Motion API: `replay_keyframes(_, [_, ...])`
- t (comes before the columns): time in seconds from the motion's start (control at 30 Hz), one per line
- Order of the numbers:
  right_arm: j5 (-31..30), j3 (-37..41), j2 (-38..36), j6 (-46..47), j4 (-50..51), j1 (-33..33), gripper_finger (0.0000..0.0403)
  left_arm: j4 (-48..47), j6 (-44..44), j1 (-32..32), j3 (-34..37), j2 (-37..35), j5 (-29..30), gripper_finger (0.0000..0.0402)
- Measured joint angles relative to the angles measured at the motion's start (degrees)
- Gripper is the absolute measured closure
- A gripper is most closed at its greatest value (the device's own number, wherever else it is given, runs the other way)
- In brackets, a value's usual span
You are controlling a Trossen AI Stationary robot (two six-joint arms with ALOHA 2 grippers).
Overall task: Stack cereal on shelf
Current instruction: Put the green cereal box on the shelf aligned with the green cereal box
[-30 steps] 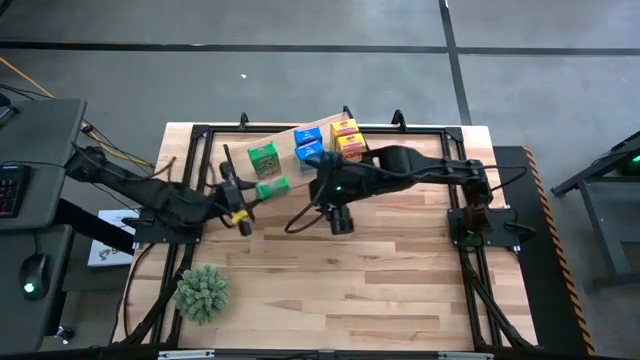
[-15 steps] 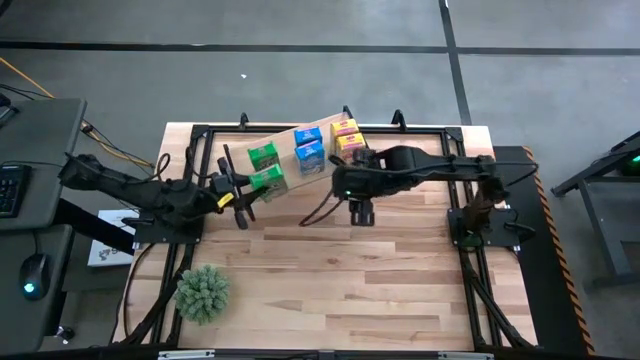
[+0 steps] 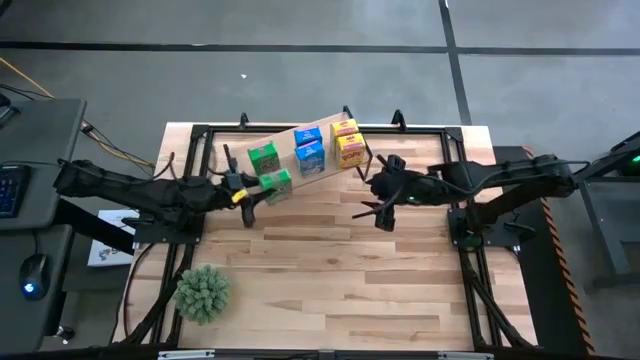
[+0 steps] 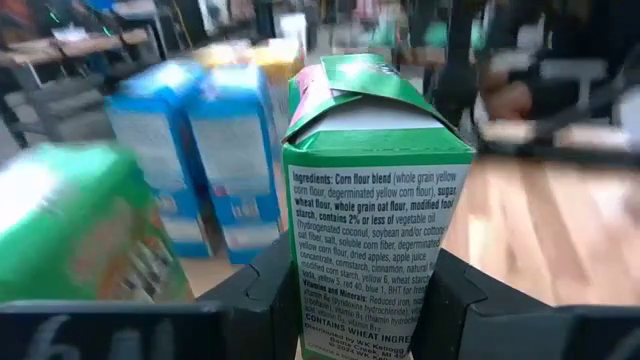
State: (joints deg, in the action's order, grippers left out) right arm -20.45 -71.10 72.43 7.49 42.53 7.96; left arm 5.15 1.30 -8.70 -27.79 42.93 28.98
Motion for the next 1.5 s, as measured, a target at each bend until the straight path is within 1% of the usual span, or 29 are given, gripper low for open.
replay_keyframes(0.07, [-1.0, 2.9, -1.8, -1.6, -5.2, 0.1, 0.0160, 0.2, -0.1, 0.3, 0.4, 2.2, 0.2, 0.0279])
replay_keyframes(0.17, [-1.9, 5.2, -2.8, -3.0, -10.7, 0.1, 0.0159, 3.1, -2.0, 1.2, 0.8, 4.8, 3.5, 0.0279])
replay_keyframes(0.23, [-1.9, 5.8, -2.8, -4.5, -13.0, 0.1, 0.0159, 3.2, -2.4, 1.6, 0.8, 5.5, 4.6, 0.0279])
replay_keyframes(0.33, [-0.9, 6.4, -2.4, -6.3, -16.5, 0.1, 0.0159, 3.4, -2.5, 1.6, 0.8, 5.1, 4.6, 0.0279])
replay_keyframes(0.43, [-0.6, 6.5, -1.8, -6.3, -16.7, 0.1, 0.0160, 2.2, -2.6, 1.4, 0.8, 3.4, 4.6, 0.0279])
replay_keyframes(0.57, [-0.6, 6.5, -1.2, -6.2, -16.5, 0.1, 0.0159, -2.8, -1.9, 1.4, 0.8, 1.2, 4.6, 0.0279])
replay_keyframes(0.8, [-1.0, 6.5, 0.4, -6.3, -16.4, 0.1, 0.0159, -4.0, -1.4, 1.5, 0.9, 0.8, 4.8, 0.0276])
replay_keyframes(1.0, [-3.4, 6.5, 2.4, -6.5, -16.6, 0.1, 0.0159, -4.2, -1.5, 1.6, 0.9, 0.9, 7.8, 0.0259])
replay_keyframes(1.07, [-4.4, 6.5, 3.3, -6.3, -16.2, 0.1, 0.0159, -4.2, -1.5, 1.6, 0.9, 0.9, 7.9, 0.0255])
replay_keyframes(1.27, [-4.7, 6.5, 5.6, -6.0, -16.3, 0.1, 0.0159, -4.5, -1.5, 1.6, 0.9, 0.9, 7.8, 0.0243])
replay_keyframes(1.4, [-5.1, 6.5, 5.8, -6.4, -16.6, 0.1, 0.0159, -4.1, -2.0, 1.6, 0.9, 0.9, 7.8, 0.0224])
replay_keyframes(1.5, [-6.8, 6.5, 5.8, -6.5, -16.7, 0.1, 0.0159, -3.7, -2.6, 1.6, 0.8, 0.7, 7.8, 0.0206])
